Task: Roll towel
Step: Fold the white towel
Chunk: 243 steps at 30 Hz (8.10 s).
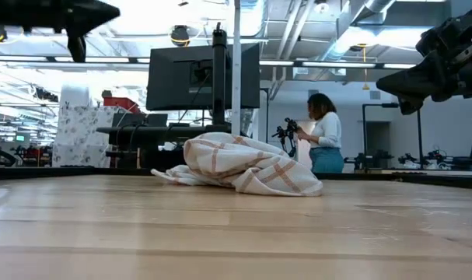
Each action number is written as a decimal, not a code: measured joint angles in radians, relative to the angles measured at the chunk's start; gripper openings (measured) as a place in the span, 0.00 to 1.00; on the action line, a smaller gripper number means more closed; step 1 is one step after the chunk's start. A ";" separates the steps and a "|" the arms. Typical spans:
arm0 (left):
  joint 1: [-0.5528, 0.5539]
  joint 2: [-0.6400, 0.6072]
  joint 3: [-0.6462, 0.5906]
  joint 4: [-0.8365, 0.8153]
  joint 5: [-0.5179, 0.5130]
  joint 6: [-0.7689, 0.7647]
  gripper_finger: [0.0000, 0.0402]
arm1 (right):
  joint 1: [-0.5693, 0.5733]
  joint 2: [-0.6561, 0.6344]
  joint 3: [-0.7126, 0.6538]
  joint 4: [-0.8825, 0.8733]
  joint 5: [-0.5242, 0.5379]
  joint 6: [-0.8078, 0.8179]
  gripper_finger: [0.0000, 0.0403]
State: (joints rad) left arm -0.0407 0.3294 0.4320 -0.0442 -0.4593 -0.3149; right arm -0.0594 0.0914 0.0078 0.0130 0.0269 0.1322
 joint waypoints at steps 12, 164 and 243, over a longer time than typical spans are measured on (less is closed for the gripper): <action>0.171 0.858 0.392 -0.630 0.201 0.168 0.01 | 0.000 0.000 0.000 0.008 0.003 0.000 0.05; 0.122 1.292 0.657 -0.289 0.506 0.231 0.35 | 0.378 1.273 1.058 -0.773 0.163 0.510 0.00; 0.179 0.999 0.678 -0.866 0.571 0.183 0.00 | 0.387 1.716 1.181 -0.217 0.183 0.532 0.40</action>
State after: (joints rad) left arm 0.1387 1.3285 1.1103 -0.9103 0.1112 -0.1318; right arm 0.3273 1.8072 1.1885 -0.2037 0.2100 0.6646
